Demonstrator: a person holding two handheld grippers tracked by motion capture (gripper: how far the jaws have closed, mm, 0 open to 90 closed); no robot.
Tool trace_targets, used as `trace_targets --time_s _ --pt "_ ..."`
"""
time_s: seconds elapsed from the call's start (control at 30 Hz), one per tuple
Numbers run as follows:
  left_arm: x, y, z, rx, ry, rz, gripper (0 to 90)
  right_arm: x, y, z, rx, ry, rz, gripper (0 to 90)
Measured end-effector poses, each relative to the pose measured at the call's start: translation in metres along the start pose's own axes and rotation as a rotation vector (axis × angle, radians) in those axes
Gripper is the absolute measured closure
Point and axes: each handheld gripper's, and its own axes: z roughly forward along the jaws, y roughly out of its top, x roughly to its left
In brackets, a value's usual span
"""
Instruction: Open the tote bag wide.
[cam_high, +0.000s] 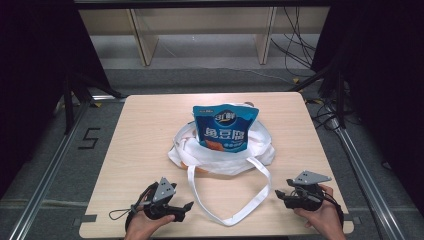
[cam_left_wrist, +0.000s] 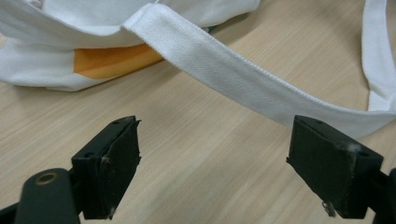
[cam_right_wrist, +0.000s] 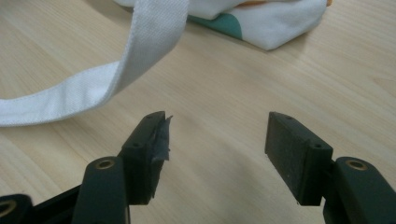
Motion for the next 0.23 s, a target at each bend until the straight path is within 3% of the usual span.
trace_targets --time_s 0.07,0.1,0.13,0.17,0.2,0.23 --pt "-0.0003 -0.0012 0.0011 -0.001 0.006 -0.027 15.8 -0.0011 -0.0002 0.0002 0.018 -0.001 -0.012 39.5" --pt "0.0013 -0.0009 0.0006 0.005 0.008 -0.013 15.9 -0.0018 -0.0004 0.0003 0.019 -0.011 -0.021 39.2" --pt "0.0017 -0.0014 0.0011 0.005 0.016 -0.025 15.9 -0.0024 -0.0006 0.0002 0.018 -0.016 -0.026 38.8" --pt "0.0020 -0.0015 0.0007 0.005 0.012 -0.027 15.9 -0.0019 -0.0008 0.0004 0.025 -0.006 -0.007 38.7" --pt "0.0049 -0.0009 0.0000 0.018 0.025 0.008 16.0 -0.0030 -0.0010 0.0010 0.010 -0.014 -0.019 38.5" --pt "0.0049 -0.0009 0.0000 0.018 0.025 0.008 16.0 -0.0033 -0.0011 0.0010 0.010 -0.016 -0.021 38.4"
